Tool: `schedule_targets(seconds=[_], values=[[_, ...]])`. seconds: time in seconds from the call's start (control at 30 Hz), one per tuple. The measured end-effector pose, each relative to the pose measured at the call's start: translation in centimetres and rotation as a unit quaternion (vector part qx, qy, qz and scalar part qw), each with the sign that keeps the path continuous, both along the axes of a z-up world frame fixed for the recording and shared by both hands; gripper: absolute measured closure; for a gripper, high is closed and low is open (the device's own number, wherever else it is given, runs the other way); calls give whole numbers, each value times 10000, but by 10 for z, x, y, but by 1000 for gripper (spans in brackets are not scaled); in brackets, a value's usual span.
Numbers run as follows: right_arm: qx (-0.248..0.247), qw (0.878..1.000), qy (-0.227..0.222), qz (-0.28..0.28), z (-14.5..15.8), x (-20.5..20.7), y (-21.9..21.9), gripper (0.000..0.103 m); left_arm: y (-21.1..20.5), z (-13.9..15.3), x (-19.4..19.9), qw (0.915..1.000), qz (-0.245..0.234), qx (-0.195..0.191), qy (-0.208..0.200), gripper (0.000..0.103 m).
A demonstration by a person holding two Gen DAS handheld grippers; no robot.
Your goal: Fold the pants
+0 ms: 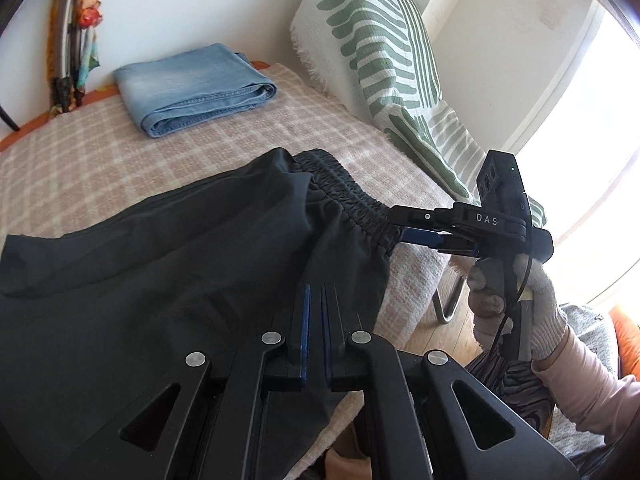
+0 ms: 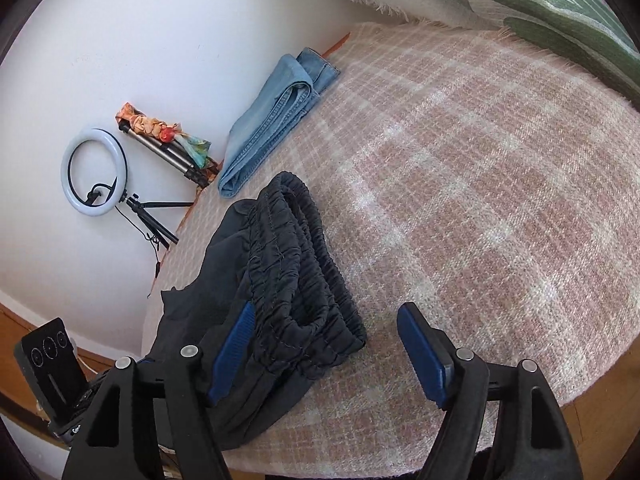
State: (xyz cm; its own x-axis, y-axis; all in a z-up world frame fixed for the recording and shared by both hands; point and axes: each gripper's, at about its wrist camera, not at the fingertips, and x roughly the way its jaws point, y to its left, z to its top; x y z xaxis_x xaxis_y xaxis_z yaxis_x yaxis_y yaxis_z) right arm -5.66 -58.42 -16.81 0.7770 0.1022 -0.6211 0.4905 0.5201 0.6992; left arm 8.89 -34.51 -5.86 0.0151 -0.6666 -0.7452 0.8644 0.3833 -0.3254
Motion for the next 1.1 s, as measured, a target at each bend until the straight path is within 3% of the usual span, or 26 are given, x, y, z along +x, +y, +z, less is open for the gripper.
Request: schedule_targets(seconds=[0.23,0.3,0.33,0.43,0.47,0.53,0.57,0.67,0.7,0.77,0.87,0.97,1.1], values=[[-429,9984,23,357,1,20,21,26,88,4,55,9921,1248,-124,-45,99],[-225,9982,-50,559,-4,22,24,46,110,-1,69,9873,1580,-124,88,99],[-64,9979,-71,634,-10,24,27,67,121,-3,74,9848,1730,-125,135,99],[-307,9978,-32,590,-6,22,37,80,139,-10,82,9801,1965,-111,269,99],[-518,9969,-100,586,4,19,42,88,142,-12,83,9790,2019,-89,282,99],[-1153,9921,-179,457,31,8,52,90,145,-15,83,9774,2086,-97,334,99],[-1523,9878,-4,321,40,3,55,91,146,-16,82,9774,2079,-110,357,99],[-1793,9815,606,300,35,2,51,88,145,-19,75,9799,1976,-54,279,99],[-1715,9821,721,280,30,3,47,83,147,-22,74,9808,1932,-21,279,99],[-1625,9817,986,117,27,3,40,62,145,-28,70,9821,1850,46,355,99],[-2094,9721,1053,-121,44,-1,40,58,144,-35,63,9843,1692,147,473,99],[-2467,9663,740,47,75,14,48,53,146,-43,53,9861,1549,225,557,99],[-2701,9566,99,1088,113,72,73,46,158,-67,41,9840,1518,470,800,99]])
